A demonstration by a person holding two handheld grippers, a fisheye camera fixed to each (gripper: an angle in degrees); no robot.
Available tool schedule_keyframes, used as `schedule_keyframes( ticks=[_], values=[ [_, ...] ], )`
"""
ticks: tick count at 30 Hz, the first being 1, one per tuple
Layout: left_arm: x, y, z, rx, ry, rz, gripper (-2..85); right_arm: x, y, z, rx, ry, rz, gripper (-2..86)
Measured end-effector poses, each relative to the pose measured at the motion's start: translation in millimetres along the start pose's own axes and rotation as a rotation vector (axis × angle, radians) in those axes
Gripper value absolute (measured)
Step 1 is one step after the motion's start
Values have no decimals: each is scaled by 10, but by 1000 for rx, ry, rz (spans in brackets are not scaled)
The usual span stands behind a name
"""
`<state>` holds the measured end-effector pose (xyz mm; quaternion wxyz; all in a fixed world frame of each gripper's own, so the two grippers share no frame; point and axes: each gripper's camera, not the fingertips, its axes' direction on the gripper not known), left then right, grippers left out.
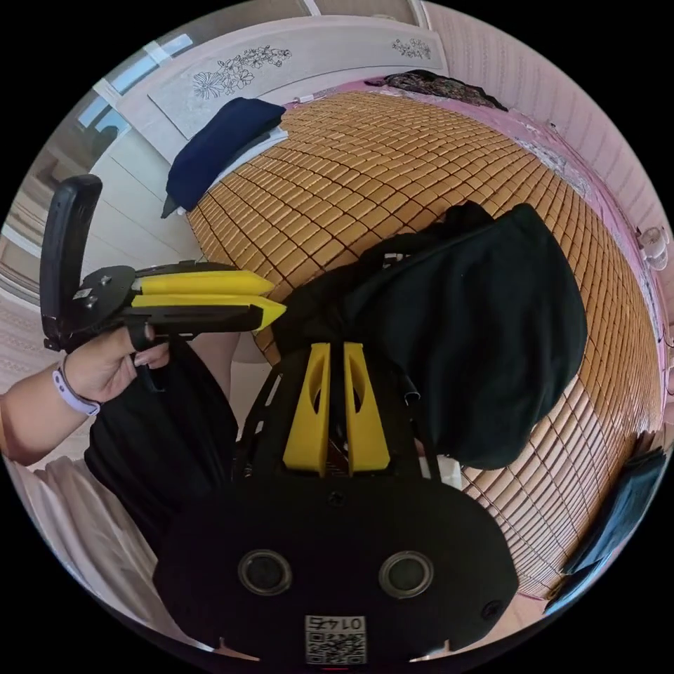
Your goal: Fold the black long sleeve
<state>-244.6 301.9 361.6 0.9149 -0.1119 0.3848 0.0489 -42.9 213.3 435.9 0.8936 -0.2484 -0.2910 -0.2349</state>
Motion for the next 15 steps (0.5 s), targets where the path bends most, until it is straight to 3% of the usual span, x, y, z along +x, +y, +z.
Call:
schedule_keyframes(
  ticks=[6,11,15],
  values=[
    [121,-29,-200,12,45,39,83,559,517,-816,313,-256,239,14],
    [229,22,-292,15,-65,44,85,969,1046,-1206,445,-103,490,19],
    [294,-17,-331,-7,-68,45,84,1180,1153,-1132,254,105,607,37]
  ],
)
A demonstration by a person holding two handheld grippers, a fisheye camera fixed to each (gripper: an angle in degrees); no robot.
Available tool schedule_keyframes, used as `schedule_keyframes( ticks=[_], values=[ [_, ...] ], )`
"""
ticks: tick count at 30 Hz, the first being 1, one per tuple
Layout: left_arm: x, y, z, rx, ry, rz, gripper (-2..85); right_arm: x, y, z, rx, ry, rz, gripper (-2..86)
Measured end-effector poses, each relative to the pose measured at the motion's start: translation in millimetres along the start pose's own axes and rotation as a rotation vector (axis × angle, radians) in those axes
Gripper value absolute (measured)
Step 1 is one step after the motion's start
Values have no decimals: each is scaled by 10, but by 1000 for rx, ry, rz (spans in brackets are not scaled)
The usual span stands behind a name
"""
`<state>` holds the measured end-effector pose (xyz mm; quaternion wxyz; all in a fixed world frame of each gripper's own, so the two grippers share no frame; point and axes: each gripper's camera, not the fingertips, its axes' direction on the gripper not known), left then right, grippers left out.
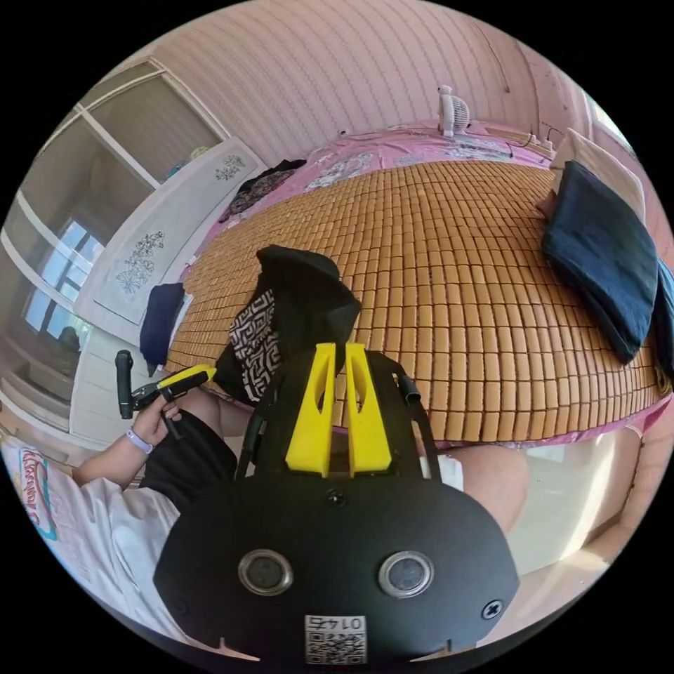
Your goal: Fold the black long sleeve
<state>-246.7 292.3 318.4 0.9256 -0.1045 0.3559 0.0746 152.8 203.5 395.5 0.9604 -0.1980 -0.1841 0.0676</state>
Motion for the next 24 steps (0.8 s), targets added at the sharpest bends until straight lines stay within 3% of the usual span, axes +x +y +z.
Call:
schedule_keyframes(
  ticks=[4,9,18,24],
  values=[
    [89,16,-115,6,-11,20,82,-119,-40,79,-25,72,-60,75],
    [133,43,-280,2,3,4,81,-26,-177,286,-109,77,16,106],
    [358,188,-598,-1,-42,45,82,-38,-416,699,-219,239,-36,117],
    [632,276,-670,-38,-89,118,82,-59,-211,651,-147,296,-53,94]
  ],
)
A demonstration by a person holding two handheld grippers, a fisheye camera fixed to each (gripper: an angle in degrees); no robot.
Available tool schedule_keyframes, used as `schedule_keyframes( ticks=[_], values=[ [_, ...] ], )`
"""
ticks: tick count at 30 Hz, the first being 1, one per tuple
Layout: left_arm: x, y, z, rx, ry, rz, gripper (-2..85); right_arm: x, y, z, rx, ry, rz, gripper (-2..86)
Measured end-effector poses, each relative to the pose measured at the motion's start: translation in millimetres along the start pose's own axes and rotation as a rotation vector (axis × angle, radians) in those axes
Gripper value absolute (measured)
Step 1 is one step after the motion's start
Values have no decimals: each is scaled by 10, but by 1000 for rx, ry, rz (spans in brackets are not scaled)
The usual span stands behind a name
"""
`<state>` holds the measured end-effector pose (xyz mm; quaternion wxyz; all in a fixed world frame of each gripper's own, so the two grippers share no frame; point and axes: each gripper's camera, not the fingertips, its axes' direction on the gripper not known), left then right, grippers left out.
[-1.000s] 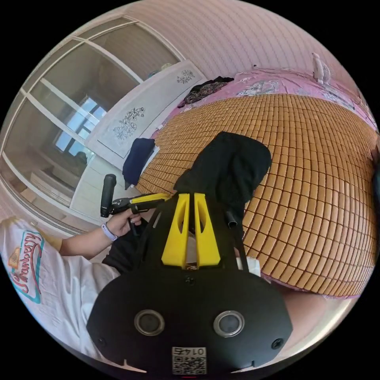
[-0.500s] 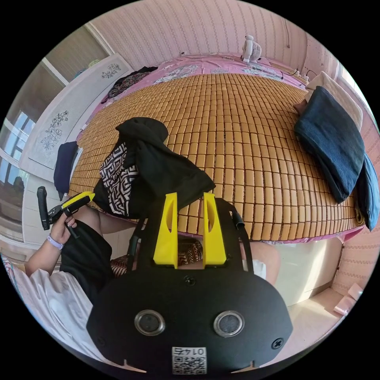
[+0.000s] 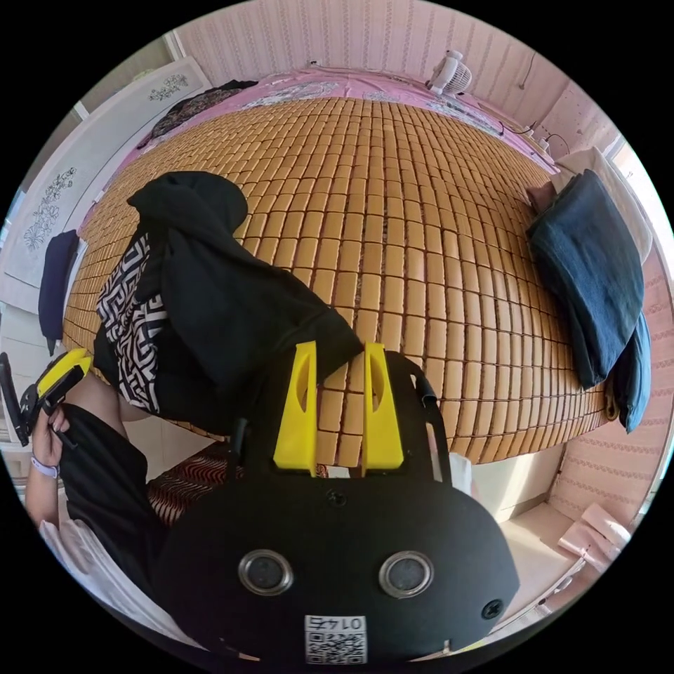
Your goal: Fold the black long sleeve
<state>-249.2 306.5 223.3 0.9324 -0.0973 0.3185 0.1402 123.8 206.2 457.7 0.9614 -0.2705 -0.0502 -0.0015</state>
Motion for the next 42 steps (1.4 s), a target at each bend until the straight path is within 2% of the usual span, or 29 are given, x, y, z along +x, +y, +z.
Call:
schedule_keyframes(
  ticks=[2,6,9,11,14,19,24,31,34,37,39,42],
  values=[
    [65,45,97,-65,-5,7,80,17,109,-11,25,-21,-13,84],
    [56,176,-31,-29,28,-18,56,178,347,-79,25,-74,72,37],
    [-33,289,-194,-42,113,-59,17,294,563,-128,16,-159,83,15],
    [-135,424,-468,27,186,-91,7,431,719,-204,40,-213,109,11],
    [-250,595,-885,117,280,-74,0,802,1003,-401,115,-367,210,8],
    [-467,765,-1689,287,416,-86,-8,1501,1502,-703,226,-765,329,8],
    [-498,805,-2636,483,417,-26,-9,1805,1798,-1289,418,-898,222,7],
    [-634,1105,-4229,890,534,-8,-10,1993,2035,-2371,671,-1029,14,7],
    [-627,1305,-4868,1023,462,-12,-10,2081,2211,-2911,853,-1110,-48,6],
    [-517,1485,-5341,1107,387,-7,-10,2004,2371,-3478,962,-1044,-137,6],
    [-491,1657,-5609,1205,430,-9,-10,1971,2525,-3814,1054,-1008,-180,6],
    [-419,1989,-6055,1360,490,16,-10,2017,2917,-4324,1260,-1088,-248,5]
  ],
)
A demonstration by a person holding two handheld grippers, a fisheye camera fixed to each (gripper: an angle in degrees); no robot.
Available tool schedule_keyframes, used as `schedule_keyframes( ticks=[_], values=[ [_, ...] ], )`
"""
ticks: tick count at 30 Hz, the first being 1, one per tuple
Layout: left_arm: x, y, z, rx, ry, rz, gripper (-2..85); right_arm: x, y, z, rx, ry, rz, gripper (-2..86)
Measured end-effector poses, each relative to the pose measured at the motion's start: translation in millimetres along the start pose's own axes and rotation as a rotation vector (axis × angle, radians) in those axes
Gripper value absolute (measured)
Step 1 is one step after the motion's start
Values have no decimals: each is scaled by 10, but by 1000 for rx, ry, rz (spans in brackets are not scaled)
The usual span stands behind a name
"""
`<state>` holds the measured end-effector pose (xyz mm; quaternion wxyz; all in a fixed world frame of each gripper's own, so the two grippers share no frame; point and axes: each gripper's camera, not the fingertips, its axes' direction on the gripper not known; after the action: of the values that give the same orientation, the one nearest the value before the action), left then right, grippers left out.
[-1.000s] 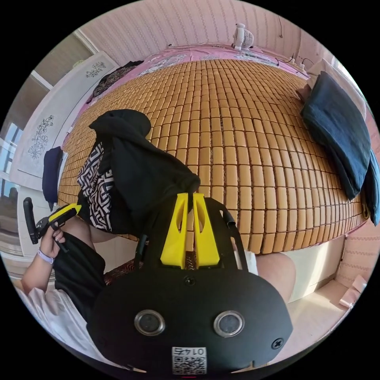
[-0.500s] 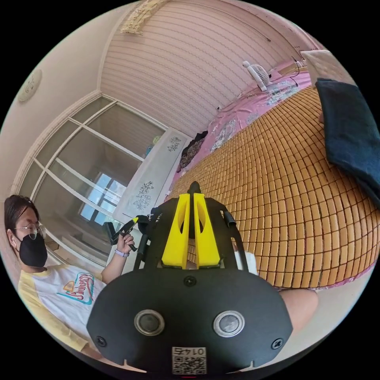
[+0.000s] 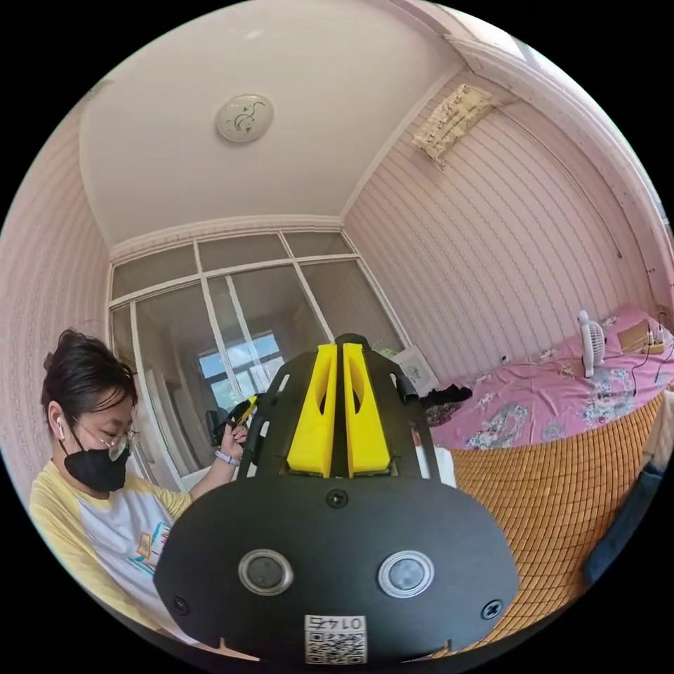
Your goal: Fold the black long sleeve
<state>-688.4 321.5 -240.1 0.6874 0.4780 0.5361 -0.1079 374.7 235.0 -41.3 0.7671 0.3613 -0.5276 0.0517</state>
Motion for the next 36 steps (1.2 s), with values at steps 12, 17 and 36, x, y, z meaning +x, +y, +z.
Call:
schedule_keyframes(
  ticks=[12,17,36],
  values=[
    [1234,-599,-801,381,39,297,-10,-1804,-474,-524,136,67,-453,5],
    [799,-681,-106,135,-66,201,-10,-1805,-674,-286,78,164,-462,5],
    [48,-669,1825,84,-107,267,-10,-531,-1209,1250,37,345,-373,6]
  ],
)
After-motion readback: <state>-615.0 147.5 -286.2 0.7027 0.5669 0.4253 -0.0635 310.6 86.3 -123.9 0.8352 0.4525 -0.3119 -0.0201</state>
